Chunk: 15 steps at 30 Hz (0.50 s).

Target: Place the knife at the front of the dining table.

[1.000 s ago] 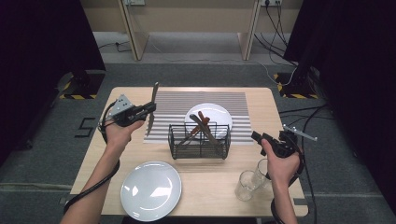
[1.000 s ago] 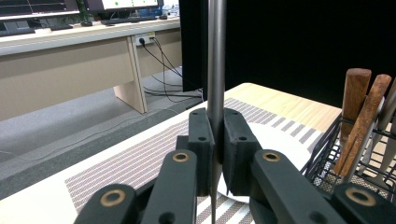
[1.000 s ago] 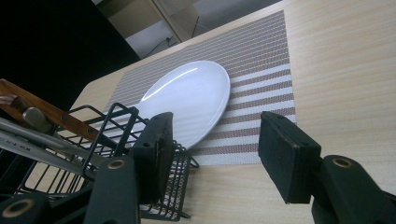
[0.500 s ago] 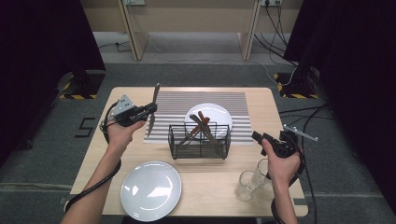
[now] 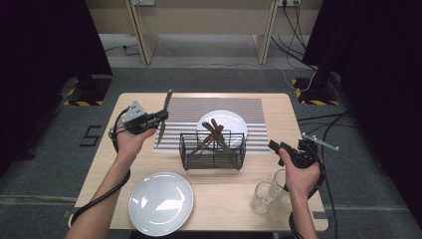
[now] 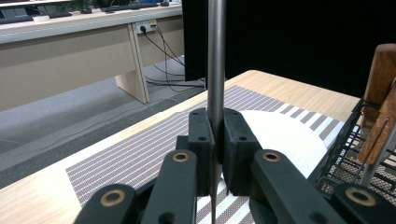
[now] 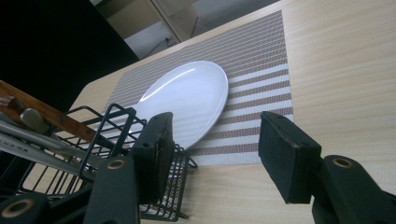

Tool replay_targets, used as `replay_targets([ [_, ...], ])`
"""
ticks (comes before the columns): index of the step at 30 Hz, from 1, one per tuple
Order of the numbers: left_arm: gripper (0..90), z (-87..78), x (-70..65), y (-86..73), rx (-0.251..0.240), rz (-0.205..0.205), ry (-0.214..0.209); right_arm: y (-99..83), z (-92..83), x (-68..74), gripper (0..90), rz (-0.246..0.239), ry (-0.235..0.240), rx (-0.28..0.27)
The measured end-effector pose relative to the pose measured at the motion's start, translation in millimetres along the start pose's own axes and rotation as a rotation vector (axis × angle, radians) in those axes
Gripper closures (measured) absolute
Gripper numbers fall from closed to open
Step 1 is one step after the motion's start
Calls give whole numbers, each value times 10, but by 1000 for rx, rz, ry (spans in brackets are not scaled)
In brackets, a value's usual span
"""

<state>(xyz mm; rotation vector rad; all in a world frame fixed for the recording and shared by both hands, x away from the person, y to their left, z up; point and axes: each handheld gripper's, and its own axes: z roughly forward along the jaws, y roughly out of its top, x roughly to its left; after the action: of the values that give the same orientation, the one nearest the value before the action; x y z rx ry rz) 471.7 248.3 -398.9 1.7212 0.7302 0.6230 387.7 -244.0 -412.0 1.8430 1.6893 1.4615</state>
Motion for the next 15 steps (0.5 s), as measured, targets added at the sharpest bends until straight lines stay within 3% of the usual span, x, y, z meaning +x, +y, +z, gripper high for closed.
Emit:
replay_targets([
  [15,830,94,48,-66,31,-12,12,-2,3,-4,454,-1,-2,2],
])
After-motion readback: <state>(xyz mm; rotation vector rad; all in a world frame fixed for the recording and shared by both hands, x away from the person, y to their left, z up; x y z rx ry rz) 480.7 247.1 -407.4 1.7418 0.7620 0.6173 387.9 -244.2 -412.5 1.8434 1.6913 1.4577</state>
